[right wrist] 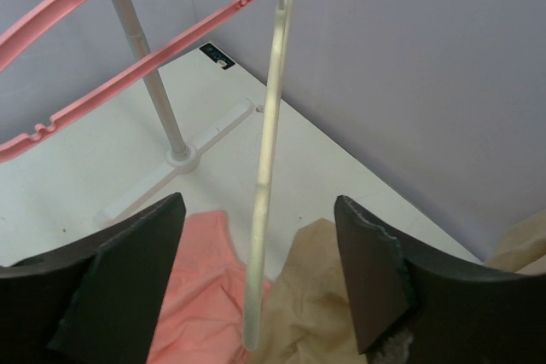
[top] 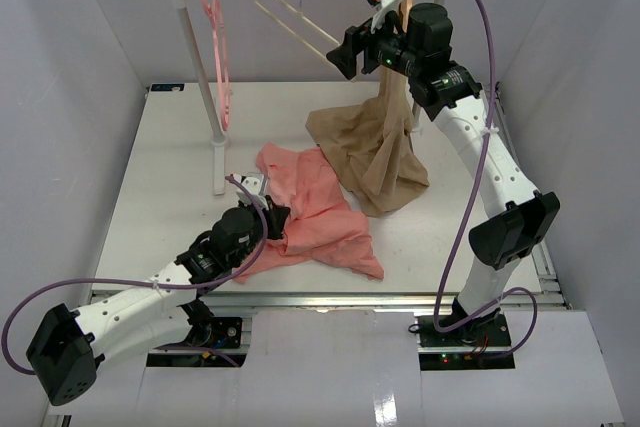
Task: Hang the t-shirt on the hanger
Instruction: Pick up the hanger from the clothesline.
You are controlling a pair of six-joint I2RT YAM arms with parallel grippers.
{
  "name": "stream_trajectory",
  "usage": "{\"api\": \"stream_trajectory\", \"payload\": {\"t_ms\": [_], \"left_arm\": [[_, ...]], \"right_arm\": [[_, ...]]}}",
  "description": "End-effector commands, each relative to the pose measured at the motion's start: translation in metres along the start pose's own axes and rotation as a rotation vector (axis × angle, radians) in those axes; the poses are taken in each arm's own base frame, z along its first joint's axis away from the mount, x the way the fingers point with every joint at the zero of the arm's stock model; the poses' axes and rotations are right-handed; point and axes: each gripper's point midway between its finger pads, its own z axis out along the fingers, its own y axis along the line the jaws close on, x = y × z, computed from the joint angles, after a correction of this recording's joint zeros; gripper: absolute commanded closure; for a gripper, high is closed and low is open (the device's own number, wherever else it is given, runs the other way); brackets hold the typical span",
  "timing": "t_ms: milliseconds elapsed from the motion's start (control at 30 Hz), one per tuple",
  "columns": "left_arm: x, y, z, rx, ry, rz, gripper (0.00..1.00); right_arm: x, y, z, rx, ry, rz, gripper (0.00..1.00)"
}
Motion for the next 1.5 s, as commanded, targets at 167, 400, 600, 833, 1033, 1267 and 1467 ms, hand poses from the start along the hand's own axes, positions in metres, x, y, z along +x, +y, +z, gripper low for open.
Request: {"api": "stream_trajectory", "payload": {"t_ms": [167, 400, 600, 833, 1033, 1267, 1467], "left_arm": [[-0.013, -0.01, -0.002, 0.036, -0.033, -0.007, 1.0], [-0.013, -0.011, -0.001, 0.043, -0.033, -0.008, 1.0], [-0.013, -0.012, -0.001, 0.046, -0.032, -0.008, 1.0], [-0.013, -0.013, -0.001, 0.05, -0.03, -0.006, 1.0], [-0.014, -0.013, -0.002, 0.054, -0.034, -0.009, 1.0], [-0.014, -0.013, -0.002, 0.051, -0.032, -0.007, 1.0], [-0.014, -0.012, -0.001, 0.048, -0.03, -0.006, 1.0]], "right_arm": [[-0.005, -0.004, 0.016, 0.011, -0.022, 0.017, 0.35], [0.005, -0.006, 0.026, 0.052, 0.006, 0.027, 0.39], [-0.008, 0.008, 0.025, 0.026, -0.046, 0.037, 0.43], [-0.021, 0.018, 0.034, 0.039, -0.046, 0.022, 0.49], [0.002, 0.013, 0.039, 0.169, 0.027, -0.013, 0.56], [0.014, 0.003, 0.043, 0.246, 0.057, -0.005, 0.58], [0.019, 0.007, 0.048, 0.286, 0.071, -0.035, 0.62]]}}
